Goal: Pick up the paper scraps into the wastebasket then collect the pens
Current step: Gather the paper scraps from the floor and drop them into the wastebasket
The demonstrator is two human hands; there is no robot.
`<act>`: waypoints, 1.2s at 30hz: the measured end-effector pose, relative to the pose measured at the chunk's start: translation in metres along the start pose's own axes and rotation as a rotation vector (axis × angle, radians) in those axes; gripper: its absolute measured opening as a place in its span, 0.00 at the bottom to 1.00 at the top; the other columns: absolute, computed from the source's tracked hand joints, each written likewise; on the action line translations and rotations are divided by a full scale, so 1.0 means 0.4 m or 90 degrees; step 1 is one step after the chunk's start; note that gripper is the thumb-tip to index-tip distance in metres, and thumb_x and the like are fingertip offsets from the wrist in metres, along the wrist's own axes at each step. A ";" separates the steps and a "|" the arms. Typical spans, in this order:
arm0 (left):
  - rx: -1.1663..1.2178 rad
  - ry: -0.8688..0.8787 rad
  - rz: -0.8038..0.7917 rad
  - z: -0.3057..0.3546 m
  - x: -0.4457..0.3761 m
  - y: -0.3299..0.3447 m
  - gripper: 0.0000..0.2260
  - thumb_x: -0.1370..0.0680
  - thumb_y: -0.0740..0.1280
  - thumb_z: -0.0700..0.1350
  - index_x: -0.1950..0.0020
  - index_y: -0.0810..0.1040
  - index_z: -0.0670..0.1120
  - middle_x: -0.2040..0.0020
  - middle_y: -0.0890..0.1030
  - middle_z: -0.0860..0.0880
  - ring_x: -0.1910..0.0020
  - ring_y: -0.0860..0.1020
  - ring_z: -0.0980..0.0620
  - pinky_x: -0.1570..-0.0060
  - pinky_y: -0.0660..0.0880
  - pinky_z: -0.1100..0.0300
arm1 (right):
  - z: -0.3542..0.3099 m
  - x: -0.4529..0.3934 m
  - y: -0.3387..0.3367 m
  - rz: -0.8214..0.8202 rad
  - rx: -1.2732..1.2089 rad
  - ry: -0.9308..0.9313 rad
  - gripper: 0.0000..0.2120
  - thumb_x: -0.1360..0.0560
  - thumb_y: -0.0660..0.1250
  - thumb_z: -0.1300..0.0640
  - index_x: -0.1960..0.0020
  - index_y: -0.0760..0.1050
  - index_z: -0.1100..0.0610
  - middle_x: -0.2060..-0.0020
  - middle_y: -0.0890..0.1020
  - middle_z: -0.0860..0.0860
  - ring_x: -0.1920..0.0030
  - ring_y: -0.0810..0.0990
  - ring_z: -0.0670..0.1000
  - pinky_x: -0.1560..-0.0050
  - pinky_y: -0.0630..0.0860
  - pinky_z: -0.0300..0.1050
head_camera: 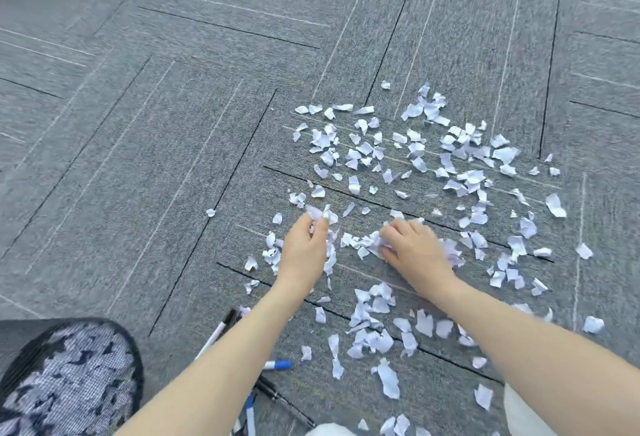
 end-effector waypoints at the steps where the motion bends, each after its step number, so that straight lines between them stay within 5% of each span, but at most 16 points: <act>1: 0.002 -0.009 0.002 0.007 0.005 -0.007 0.14 0.19 0.54 0.49 0.63 0.66 0.47 0.67 0.67 0.52 0.68 0.65 0.55 0.67 0.63 0.61 | 0.003 -0.027 -0.004 -0.057 -0.005 -0.028 0.10 0.25 0.60 0.50 0.53 0.73 0.56 0.59 0.77 0.50 0.60 0.78 0.52 0.64 0.70 0.40; 5: 0.011 -0.037 0.020 0.014 0.025 -0.045 0.13 0.19 0.54 0.50 0.60 0.68 0.46 0.66 0.68 0.52 0.69 0.65 0.55 0.68 0.63 0.61 | 0.006 -0.120 -0.021 -0.296 -0.080 0.007 0.09 0.22 0.59 0.50 0.52 0.71 0.56 0.60 0.80 0.50 0.66 0.76 0.48 0.65 0.78 0.41; 8: 0.064 -0.058 0.055 0.013 0.039 -0.091 0.14 0.19 0.54 0.51 0.55 0.71 0.42 0.66 0.66 0.49 0.72 0.62 0.54 0.68 0.62 0.59 | -0.046 -0.168 -0.079 -0.411 -0.226 0.062 0.09 0.22 0.59 0.53 0.52 0.71 0.60 0.66 0.76 0.50 0.74 0.67 0.45 0.77 0.66 0.34; 11: 0.137 -0.075 0.111 0.030 0.067 -0.157 0.14 0.19 0.54 0.51 0.55 0.71 0.43 0.68 0.66 0.50 0.72 0.62 0.54 0.69 0.62 0.60 | -0.132 -0.223 -0.177 -0.420 -0.344 0.107 0.11 0.21 0.57 0.54 0.54 0.72 0.60 0.66 0.73 0.51 0.75 0.64 0.44 0.80 0.62 0.32; 15: 0.275 -0.136 0.205 0.043 0.128 -0.259 0.12 0.19 0.55 0.52 0.57 0.72 0.50 0.58 0.73 0.47 0.71 0.65 0.55 0.68 0.64 0.60 | -0.265 -0.258 -0.257 -0.401 -0.518 0.167 0.11 0.21 0.55 0.54 0.52 0.72 0.60 0.61 0.75 0.52 0.70 0.66 0.45 0.71 0.65 0.36; 19: 0.378 -0.141 0.297 0.080 0.200 -0.368 0.10 0.20 0.57 0.52 0.60 0.71 0.53 0.60 0.73 0.56 0.63 0.69 0.59 0.65 0.64 0.63 | -0.422 -0.228 -0.321 -0.428 -0.690 0.180 0.09 0.21 0.56 0.56 0.51 0.71 0.61 0.58 0.75 0.52 0.67 0.70 0.47 0.65 0.68 0.38; 24: 0.491 -0.088 0.450 0.109 0.342 -0.577 0.10 0.22 0.60 0.51 0.61 0.72 0.49 0.63 0.73 0.49 0.64 0.69 0.49 0.66 0.64 0.57 | -0.691 -0.186 -0.404 -0.502 -0.901 0.102 0.10 0.22 0.54 0.58 0.61 0.66 0.57 0.74 0.70 0.49 0.82 0.65 0.43 0.82 0.60 0.33; 27: 0.572 -0.085 0.600 0.047 0.450 -0.707 0.10 0.23 0.61 0.50 0.62 0.73 0.49 0.68 0.72 0.49 0.72 0.67 0.50 0.70 0.62 0.59 | -0.886 -0.153 -0.432 -0.541 -0.949 0.029 0.10 0.23 0.53 0.59 0.64 0.64 0.56 0.81 0.69 0.48 0.83 0.62 0.44 0.79 0.53 0.37; 30: 0.617 -0.156 0.745 -0.061 0.544 -0.785 0.08 0.22 0.60 0.46 0.60 0.72 0.46 0.69 0.70 0.48 0.73 0.66 0.52 0.72 0.65 0.61 | -1.060 -0.107 -0.432 -0.540 -0.932 -0.021 0.09 0.24 0.56 0.58 0.62 0.67 0.56 0.74 0.74 0.50 0.79 0.65 0.46 0.79 0.58 0.37; 33: 0.666 -0.246 0.813 -0.168 0.601 -0.821 0.09 0.21 0.60 0.46 0.56 0.74 0.43 0.65 0.73 0.47 0.69 0.71 0.51 0.62 0.76 0.55 | -1.183 -0.061 -0.409 -0.545 -0.889 -0.029 0.09 0.24 0.57 0.57 0.61 0.69 0.58 0.69 0.72 0.52 0.74 0.66 0.47 0.73 0.62 0.40; 36: 0.682 -0.259 0.843 -0.225 0.634 -0.850 0.11 0.21 0.61 0.47 0.61 0.74 0.44 0.61 0.75 0.47 0.67 0.72 0.50 0.63 0.72 0.57 | -1.258 -0.032 -0.379 -0.564 -0.776 -0.084 0.13 0.22 0.57 0.54 0.48 0.73 0.63 0.63 0.74 0.53 0.68 0.70 0.48 0.63 0.68 0.43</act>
Point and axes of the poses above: each hand's wrist, its own x-axis away from the middle knuckle, its own y-axis out of the palm, z = x × y, the point moved 7 cm from there along -x, towards the middle knuckle
